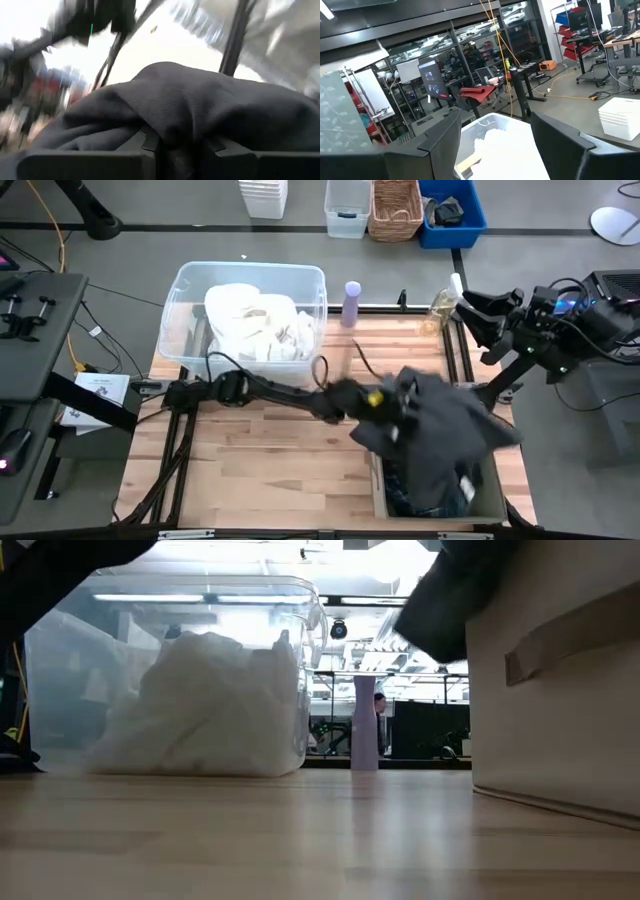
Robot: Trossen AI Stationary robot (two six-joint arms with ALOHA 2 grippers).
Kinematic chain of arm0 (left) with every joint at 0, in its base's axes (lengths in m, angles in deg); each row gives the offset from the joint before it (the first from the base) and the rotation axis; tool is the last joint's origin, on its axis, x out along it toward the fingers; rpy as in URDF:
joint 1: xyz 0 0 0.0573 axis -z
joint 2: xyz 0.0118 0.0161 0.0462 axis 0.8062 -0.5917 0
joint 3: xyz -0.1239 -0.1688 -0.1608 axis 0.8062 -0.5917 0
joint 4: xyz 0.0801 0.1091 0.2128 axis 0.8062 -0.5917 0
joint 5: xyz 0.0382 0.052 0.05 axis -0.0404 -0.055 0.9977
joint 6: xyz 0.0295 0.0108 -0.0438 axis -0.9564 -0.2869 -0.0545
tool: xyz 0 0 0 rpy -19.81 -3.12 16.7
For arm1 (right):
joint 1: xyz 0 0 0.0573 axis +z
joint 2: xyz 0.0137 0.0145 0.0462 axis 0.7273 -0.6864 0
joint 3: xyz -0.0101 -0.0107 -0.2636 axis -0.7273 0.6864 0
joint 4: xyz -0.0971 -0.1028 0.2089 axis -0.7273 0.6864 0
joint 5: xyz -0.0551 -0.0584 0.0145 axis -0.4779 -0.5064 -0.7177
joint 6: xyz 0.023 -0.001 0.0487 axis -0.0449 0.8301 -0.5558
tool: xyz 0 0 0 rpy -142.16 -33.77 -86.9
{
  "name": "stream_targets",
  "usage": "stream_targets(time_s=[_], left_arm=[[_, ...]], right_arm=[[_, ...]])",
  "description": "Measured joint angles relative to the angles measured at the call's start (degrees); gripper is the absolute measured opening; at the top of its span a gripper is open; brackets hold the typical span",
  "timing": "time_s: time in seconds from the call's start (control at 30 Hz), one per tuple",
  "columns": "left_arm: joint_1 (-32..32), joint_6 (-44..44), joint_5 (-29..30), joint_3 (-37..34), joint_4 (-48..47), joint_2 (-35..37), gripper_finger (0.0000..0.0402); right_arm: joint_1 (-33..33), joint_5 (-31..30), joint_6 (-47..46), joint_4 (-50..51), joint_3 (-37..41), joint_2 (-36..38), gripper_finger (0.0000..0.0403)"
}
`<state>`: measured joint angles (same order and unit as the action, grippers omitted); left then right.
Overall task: Sort clothes
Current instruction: Put the black long sleeve into the laundry bin
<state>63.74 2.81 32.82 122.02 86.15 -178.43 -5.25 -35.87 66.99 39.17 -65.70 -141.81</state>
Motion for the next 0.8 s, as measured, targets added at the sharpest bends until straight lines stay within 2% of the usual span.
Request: stream_targets(time_s=[0.13,0.23,0.33,0.4,0.53,0.6,0.7,0.8], left_arm=[[2.25,3.32,-1.40,0.00,-12.00,-2.93,0.0062],[3.57,6.10,-9.97,0.05,-17.41,-3.09,0.0086],[5.68,2.49,-17.04,0.11,-22.16,-1.03,0.0128],[6.90,-3.34,-19.68,0.12,-26.42,1.05,0.0159],[8.02,-21.99,-18.76,0.24,-40.93,5.75,0.0214],[7.81,-27.16,-16.63,0.24,-44.36,7.10,0.0236],[7.38,-28.23,-16.61,0.17,-45.15,8.72,0.0253],[6.71,-28.44,-16.88,0.17,-46.90,11.00,0.0256]], right_arm=[[0.00,0.01,-1.59,1.89,0.00,-0.07,0.0236],[0.00,0.03,-4.67,4.86,0.01,-0.11,0.0236],[0.00,1.30,-11.27,10.29,0.01,-0.08,0.0236],[-0.02,4.65,-17.07,15.81,0.00,-0.07,0.0236],[-0.02,12.92,-31.71,28.41,0.02,-0.92,0.0236],[0.00,16.43,-38.54,34.29,0.02,-1.85,0.0236],[-0.01,22.36,-46.03,40.60,0.07,-3.98,0.0236],[-0.02,29.25,-50.00,42.71,0.07,-6.70,0.0236]])
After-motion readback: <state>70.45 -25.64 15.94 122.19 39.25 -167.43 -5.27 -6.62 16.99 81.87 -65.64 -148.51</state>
